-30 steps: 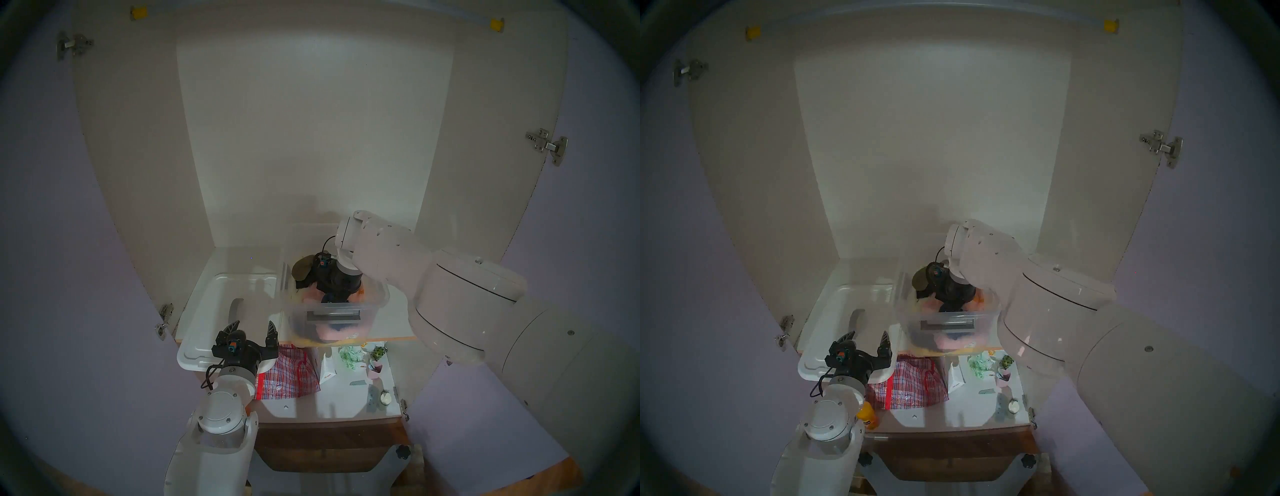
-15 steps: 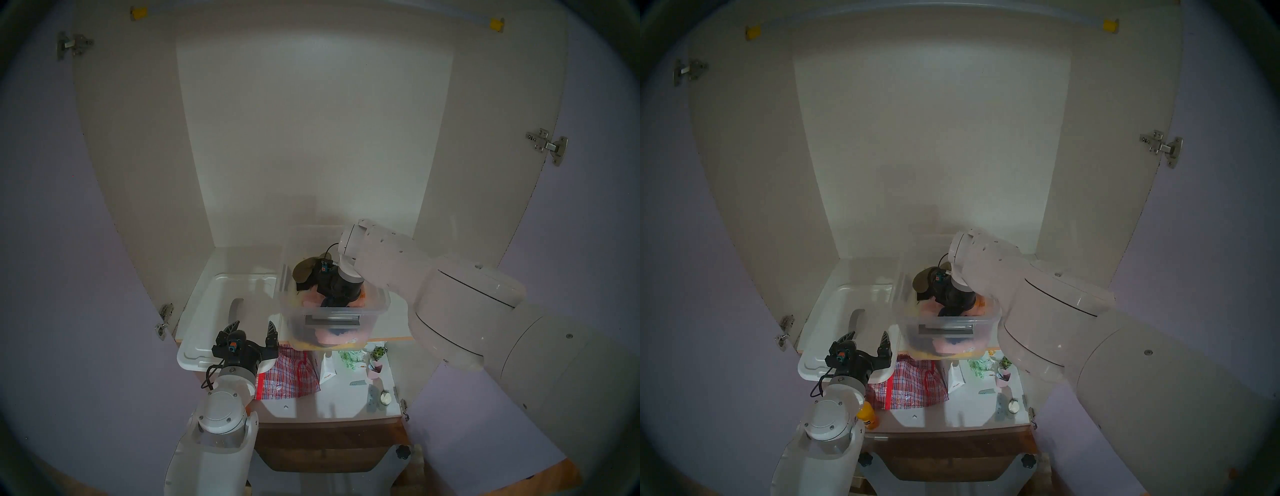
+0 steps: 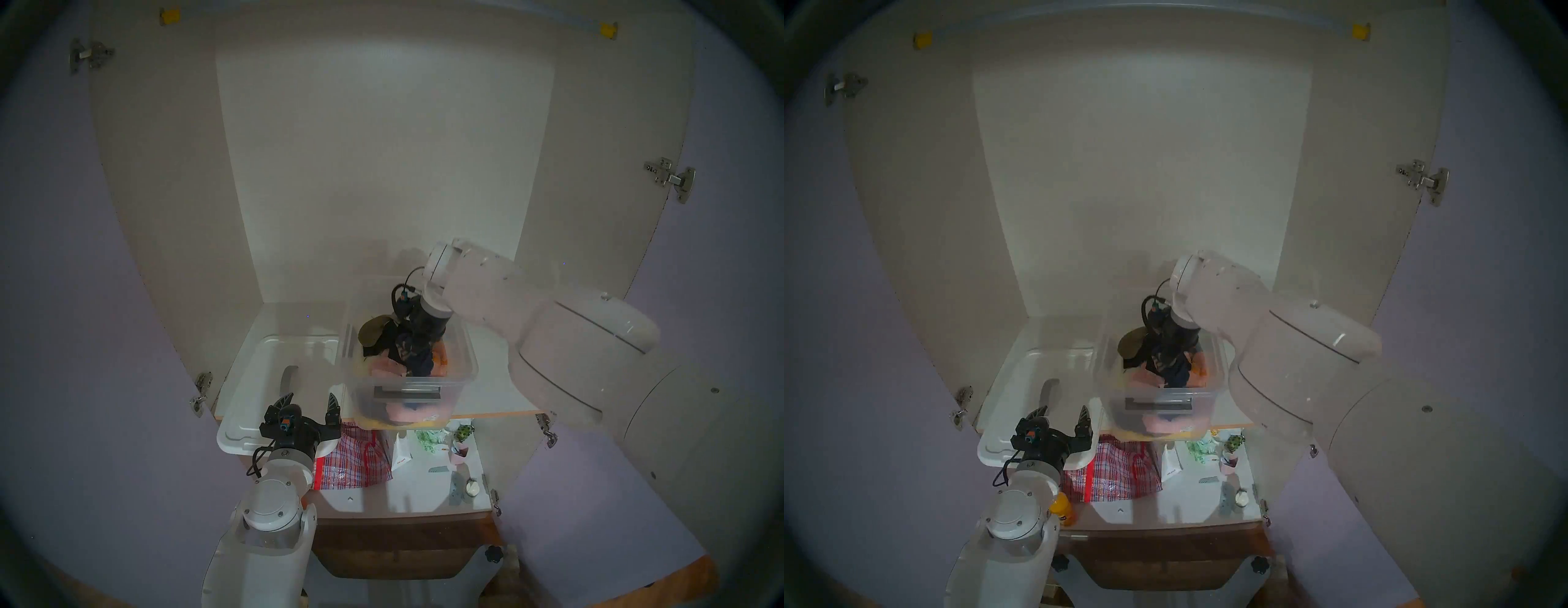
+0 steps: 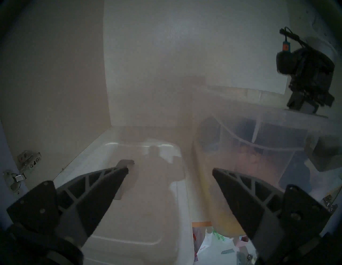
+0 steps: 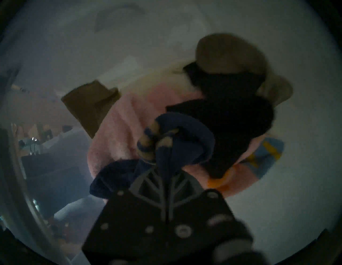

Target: Take clothing out of the storage bin and put the lid back on the bin

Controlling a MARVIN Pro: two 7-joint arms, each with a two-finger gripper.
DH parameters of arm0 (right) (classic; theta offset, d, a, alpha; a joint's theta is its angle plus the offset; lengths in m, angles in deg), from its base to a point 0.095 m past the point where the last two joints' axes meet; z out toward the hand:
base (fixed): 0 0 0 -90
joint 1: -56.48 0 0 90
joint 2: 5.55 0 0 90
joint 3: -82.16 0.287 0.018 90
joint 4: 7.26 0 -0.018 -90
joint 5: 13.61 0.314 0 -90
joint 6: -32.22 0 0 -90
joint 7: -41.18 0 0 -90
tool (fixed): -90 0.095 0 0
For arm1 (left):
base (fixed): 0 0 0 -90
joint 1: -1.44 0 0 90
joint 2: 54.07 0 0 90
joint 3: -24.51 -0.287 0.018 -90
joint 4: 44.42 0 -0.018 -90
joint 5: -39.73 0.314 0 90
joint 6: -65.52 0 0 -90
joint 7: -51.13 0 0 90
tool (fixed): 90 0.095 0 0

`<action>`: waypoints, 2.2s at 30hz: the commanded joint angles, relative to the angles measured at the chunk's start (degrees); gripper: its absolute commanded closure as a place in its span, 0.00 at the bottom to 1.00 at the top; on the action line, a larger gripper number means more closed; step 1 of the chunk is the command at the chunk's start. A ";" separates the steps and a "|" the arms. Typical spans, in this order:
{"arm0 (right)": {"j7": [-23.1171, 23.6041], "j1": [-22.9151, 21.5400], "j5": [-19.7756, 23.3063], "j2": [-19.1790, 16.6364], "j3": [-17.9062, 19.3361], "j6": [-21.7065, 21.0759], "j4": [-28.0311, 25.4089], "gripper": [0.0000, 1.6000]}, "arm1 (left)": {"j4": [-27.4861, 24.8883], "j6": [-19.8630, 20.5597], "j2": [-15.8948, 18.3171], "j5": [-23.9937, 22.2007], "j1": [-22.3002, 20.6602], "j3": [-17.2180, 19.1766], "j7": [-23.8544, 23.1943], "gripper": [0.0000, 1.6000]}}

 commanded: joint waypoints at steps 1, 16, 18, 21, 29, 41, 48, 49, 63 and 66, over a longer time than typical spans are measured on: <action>-2.06 -2.84 2.04 0.25 2.60 -0.59 -0.39 1.00 | -1.76 -0.55 0.06 -0.02 -0.58 -0.16 -0.25 0.00; -12.12 -8.03 5.65 -4.56 17.82 -0.45 0.22 1.00 | -2.81 -0.60 0.28 -0.13 -0.05 -0.24 -0.47 0.00; -14.02 -8.63 6.34 -5.84 20.07 -0.19 0.24 1.00 | -3.00 -0.59 0.34 -0.18 0.07 -0.25 -0.54 0.00; -17.36 -9.32 7.18 -7.28 23.12 0.10 -0.06 1.00 | -3.31 -0.57 0.46 -0.28 0.27 -0.27 -0.67 0.00; -27.52 -10.76 8.98 -12.00 31.19 0.79 -0.42 1.00 | -3.80 -0.45 0.72 -0.58 0.58 -0.32 -0.87 0.00; -27.68 -6.06 9.74 -18.62 38.48 0.56 1.36 1.00 | -4.18 -0.30 1.34 -1.32 0.79 -0.56 -0.93 0.00; -29.22 0.95 11.19 -20.49 41.52 3.57 1.96 1.00 | -4.26 -0.26 1.65 -1.62 0.81 -0.74 -0.77 0.00; -29.73 1.98 11.21 -20.73 41.96 4.32 1.58 1.00 | -4.26 -0.27 1.70 -1.66 0.81 -0.76 -0.74 0.00; -37.48 8.27 11.30 -20.69 44.90 4.74 0.90 1.00 | -4.10 -0.35 1.99 -1.89 0.71 -1.00 -0.39 0.00; -39.41 8.87 11.40 -20.35 45.19 3.72 1.46 1.00 | -4.06 -0.36 2.01 -1.90 0.69 -1.02 -0.36 0.00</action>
